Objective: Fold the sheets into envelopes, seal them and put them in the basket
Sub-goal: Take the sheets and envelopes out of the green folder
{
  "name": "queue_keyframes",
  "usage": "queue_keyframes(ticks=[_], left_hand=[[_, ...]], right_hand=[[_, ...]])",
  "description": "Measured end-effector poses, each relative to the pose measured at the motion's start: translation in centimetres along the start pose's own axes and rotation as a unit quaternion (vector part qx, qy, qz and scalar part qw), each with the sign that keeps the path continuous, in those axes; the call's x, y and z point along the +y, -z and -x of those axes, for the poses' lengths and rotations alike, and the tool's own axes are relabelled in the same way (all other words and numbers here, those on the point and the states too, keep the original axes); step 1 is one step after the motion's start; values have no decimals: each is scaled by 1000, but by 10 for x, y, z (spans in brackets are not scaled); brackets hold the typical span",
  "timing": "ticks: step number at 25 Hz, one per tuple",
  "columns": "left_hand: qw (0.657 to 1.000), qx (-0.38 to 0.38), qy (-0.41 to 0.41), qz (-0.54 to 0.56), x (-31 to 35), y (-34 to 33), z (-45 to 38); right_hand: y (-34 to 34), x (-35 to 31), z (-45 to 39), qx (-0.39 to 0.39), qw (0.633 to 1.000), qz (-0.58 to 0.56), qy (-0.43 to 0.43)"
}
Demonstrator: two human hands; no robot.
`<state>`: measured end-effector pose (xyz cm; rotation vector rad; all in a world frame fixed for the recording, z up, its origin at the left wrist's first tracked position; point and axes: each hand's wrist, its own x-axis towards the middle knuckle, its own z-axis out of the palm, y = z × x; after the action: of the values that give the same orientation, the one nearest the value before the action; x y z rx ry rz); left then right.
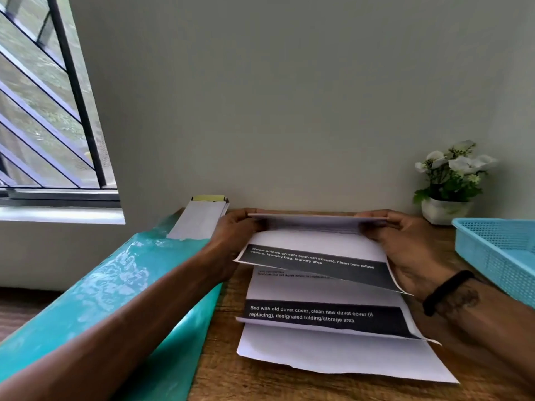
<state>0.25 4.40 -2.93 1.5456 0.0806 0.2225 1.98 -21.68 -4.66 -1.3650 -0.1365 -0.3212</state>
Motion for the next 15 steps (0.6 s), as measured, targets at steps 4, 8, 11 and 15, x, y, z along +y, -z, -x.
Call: queue_keyframes(ticks=[4, 8, 11, 15], left_hand=[[1000, 14, 10, 26, 1, 1, 4], [999, 43, -14, 6, -3, 3, 0], [996, 74, -42, -9, -5, 3, -4], [993, 88, -74, -16, -6, 2, -3]], right_hand=[[2, 0, -4, -5, 997, -37, -61], [3, -1, -7, -6, 994, -50, -97], [5, -6, -5, -35, 985, -114, -127], [6, -6, -5, -107, 984, -74, -123]])
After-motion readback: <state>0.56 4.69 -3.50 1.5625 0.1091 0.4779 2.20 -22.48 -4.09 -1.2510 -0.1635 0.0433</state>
